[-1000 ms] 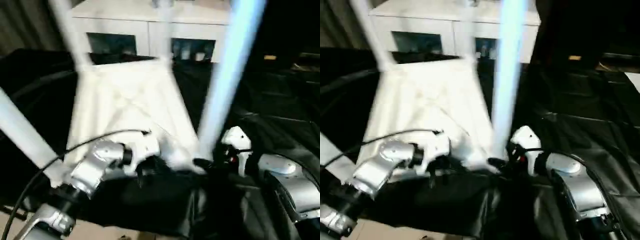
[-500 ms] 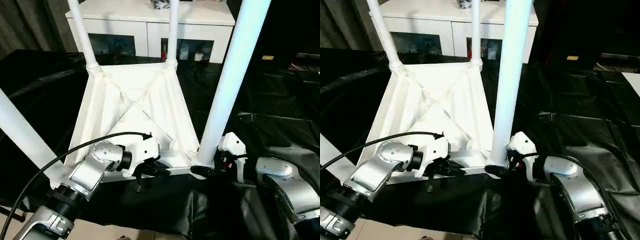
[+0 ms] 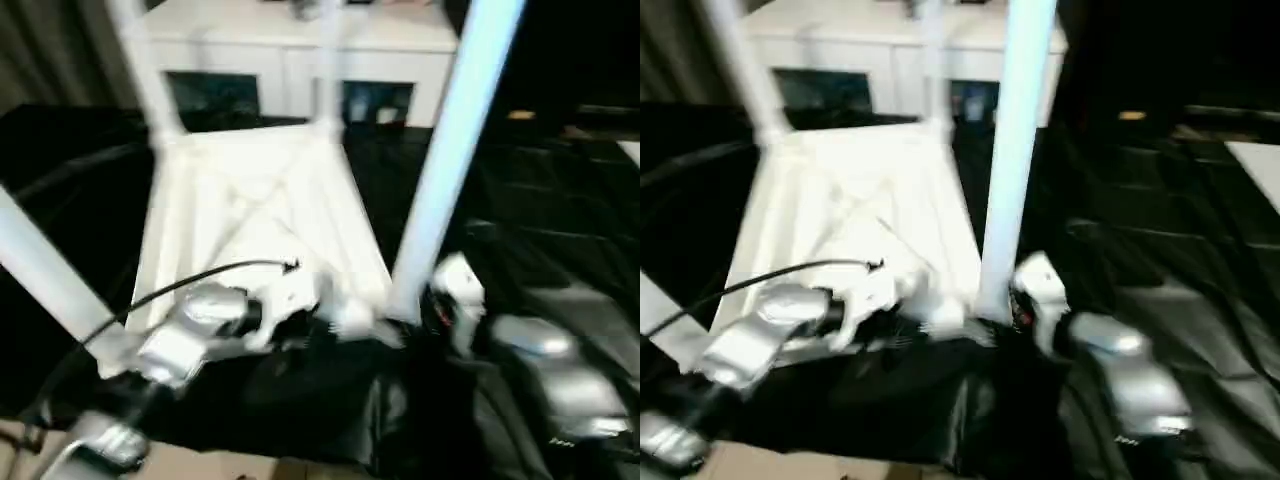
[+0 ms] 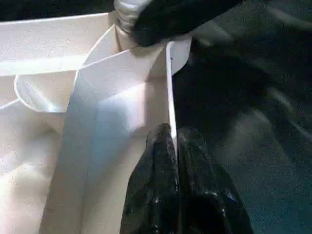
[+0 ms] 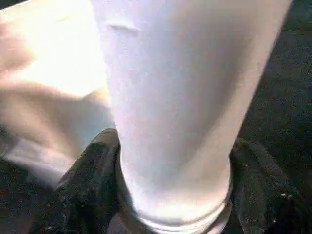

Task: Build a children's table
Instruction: Rotate leg to tighten

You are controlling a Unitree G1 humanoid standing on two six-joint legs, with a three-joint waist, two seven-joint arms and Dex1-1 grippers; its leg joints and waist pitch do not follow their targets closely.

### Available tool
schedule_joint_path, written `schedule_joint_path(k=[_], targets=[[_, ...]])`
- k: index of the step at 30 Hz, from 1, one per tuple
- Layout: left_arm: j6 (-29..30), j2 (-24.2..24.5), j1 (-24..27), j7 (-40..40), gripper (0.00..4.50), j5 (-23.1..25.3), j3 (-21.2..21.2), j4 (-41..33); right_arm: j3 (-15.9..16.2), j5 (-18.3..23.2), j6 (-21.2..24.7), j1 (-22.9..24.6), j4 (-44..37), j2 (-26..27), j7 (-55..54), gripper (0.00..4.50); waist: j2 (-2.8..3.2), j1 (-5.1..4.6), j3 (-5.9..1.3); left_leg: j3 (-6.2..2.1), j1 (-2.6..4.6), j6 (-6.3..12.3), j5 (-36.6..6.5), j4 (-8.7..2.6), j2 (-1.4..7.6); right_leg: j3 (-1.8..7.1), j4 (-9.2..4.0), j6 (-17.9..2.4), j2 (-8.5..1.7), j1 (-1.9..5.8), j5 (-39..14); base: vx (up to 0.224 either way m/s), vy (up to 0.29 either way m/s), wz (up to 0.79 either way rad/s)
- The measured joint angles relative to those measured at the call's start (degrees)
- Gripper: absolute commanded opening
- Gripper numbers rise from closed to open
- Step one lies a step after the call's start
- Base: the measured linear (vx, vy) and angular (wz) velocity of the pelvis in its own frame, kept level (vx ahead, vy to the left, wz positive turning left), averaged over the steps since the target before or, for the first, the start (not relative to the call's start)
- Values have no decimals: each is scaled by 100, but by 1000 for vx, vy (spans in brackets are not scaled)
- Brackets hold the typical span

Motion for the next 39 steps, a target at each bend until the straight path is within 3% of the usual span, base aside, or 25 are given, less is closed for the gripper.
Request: schedule_joint_path(k=[3,6,10,13,17,18,22,25,27,30,33,39], targets=[[246,-598,-271,763,0,204,2,402,-319,-205,31,-268,359,592,-1287,272,8,25,-5,0,15,-1,0,-8,-9,10,-13,4,0,13,3,0,0,0],[416,-1068,-447,1322,0,297,22,736,-427,-442,-3,-519,677,869,-2025,272,43,57,-27,0,19,0,0,-15,-23,18,-35,2,-5,34,7,0,0,0],[375,-1305,-538,1588,0,360,45,987,-497,-579,-12,-688,896,884,-2165,272,63,65,-41,0,20,4,0,-17,-50,58,-37,4,-10,47,7,0,0,0],[310,-1300,-541,1587,0,385,46,996,-502,-582,-113,-667,895,880,-2156,341,67,74,-43,-1,18,5,1,-37,-54,63,-38,9,-9,40,6,0,0,0],[172,-1123,-572,1673,0,462,84,1011,-353,-579,-252,-554,768,880,-1858,367,46,18,-30,-5,2,4,1,-55,-51,62,-37,31,-3,10,20,0,0,0],[197,-1038,-525,1624,0,457,86,872,-255,-578,-253,-551,673,695,-1644,387,43,8,-27,-11,-18,3,2,-56,-51,59,-36,44,-3,-9,28,0,0,0],[312,-739,-306,1165,0,380,79,393,55,-565,-282,-547,175,15,-684,387,38,23,-24,-17,-16,2,2,-62,-37,44,-37,61,7,-26,31,0,0,0],[244,-335,-73,479,0,179,-1,-38,144,-345,-314,-334,-278,-662,381,387,38,75,-25,-17,-20,5,4,-60,-23,23,-37,71,7,-24,6,0,0,0],[71,192,202,-299,0,-110,-101,-450,248,-59,-349,27,-637,-1212,1341,387,37,117,-24,-18,-31,36,13,-61,-16,4,-37,55,7,-25,-22,0,0,0],[64,634,365,-1099,0,-365,-170,-790,461,302,-323,291,-979,-1614,2289,387,34,184,-22,-20,-51,52,5,-54,-14,-7,-39,47,4,-28,-30,0,0,0],[136,724,456,-1393,0,-472,-201,-937,601,383,-325,413,-1134,-1863,2765,387,20,221,-13,-11,-69,56,4,-29,-12,-2,-38,43,-5,-26,-31,0,0,0],[204,745,468,-1452,0,-488,-196,-957,654,366,-247,473,-1116,-1860,2880,387,-7,163,4,-8,-62,23,-6,-18,-12,6,-32,27,-5,-19,-16,0,0,0]])
